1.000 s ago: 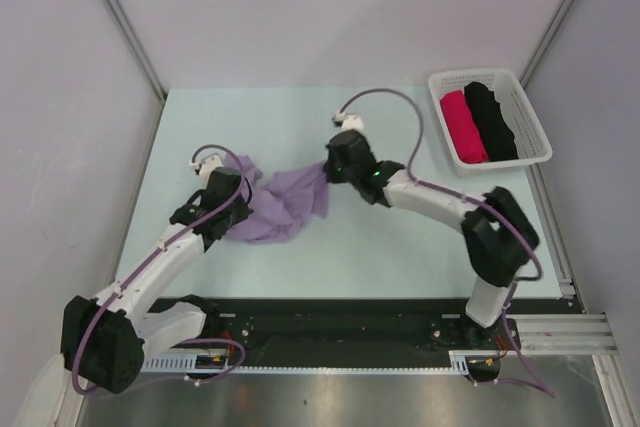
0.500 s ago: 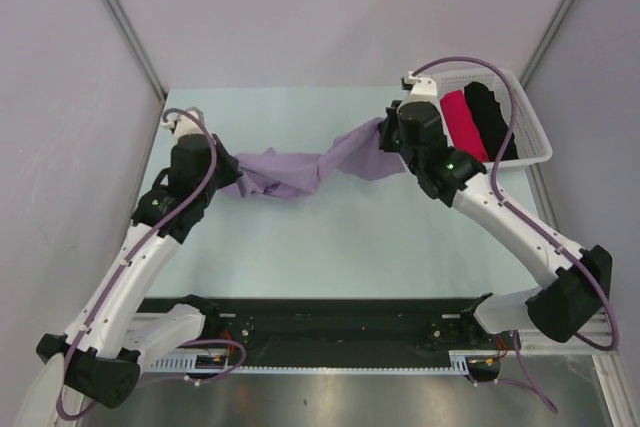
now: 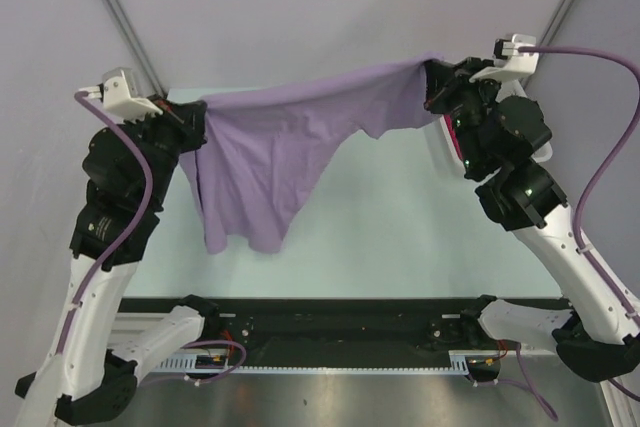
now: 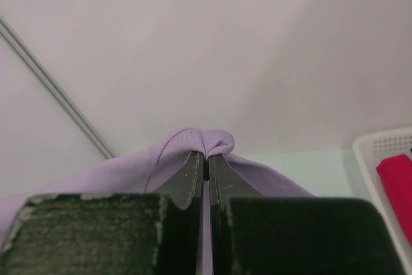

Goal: Roll the t-shirts
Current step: Flatten out the T-shirt at the center of the board.

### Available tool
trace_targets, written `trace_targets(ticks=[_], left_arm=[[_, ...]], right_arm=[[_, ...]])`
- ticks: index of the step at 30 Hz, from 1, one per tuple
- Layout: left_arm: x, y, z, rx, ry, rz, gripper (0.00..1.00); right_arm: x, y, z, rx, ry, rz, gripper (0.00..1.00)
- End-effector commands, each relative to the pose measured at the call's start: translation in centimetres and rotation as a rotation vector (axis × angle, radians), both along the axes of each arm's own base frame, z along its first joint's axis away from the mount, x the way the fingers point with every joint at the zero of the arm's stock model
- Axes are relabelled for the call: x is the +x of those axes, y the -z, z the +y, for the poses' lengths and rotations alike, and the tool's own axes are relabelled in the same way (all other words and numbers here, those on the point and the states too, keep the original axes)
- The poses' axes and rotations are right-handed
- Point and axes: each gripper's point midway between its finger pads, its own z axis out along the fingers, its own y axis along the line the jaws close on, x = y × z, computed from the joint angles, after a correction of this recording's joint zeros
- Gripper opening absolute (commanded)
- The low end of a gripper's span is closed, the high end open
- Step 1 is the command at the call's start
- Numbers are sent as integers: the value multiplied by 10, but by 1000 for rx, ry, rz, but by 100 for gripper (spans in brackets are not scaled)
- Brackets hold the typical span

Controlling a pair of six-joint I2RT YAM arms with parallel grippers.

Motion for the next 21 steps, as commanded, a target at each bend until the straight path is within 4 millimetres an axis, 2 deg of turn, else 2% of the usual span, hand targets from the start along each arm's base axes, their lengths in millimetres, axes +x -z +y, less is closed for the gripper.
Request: trace_targets(ticks=[1,5,9,11,12,15,18,21], left_arm=[[23,-32,-5,14,-9,-79,0],[23,-49,-14,7,40,-127,0],[15,-49,-23,41,110,-126,0],[8,-41,-30,49,160,-106,0],[6,-37,-31,56,172,-97,0],[-7,-31,-28,82,187,-80,0],[-22,-37,-22,97,188,-90,0],[-27,-42,-22,107,196,-91,0]], right_arm=[[12,-31,-3,-8,79,-69,0],[-8,-59,-6,4,98,-141,0],[-19,-53,-9,-20,106,-115,0],[-31,-54,-17,-5,103,-121,0],[-35,-49,-14,-5,95,-107,0],[-52,-49,-22,5,91,-92,0],[-69,-52,-25,26,56,-95,0],[-76,-58,-24,43,39,-98,0]])
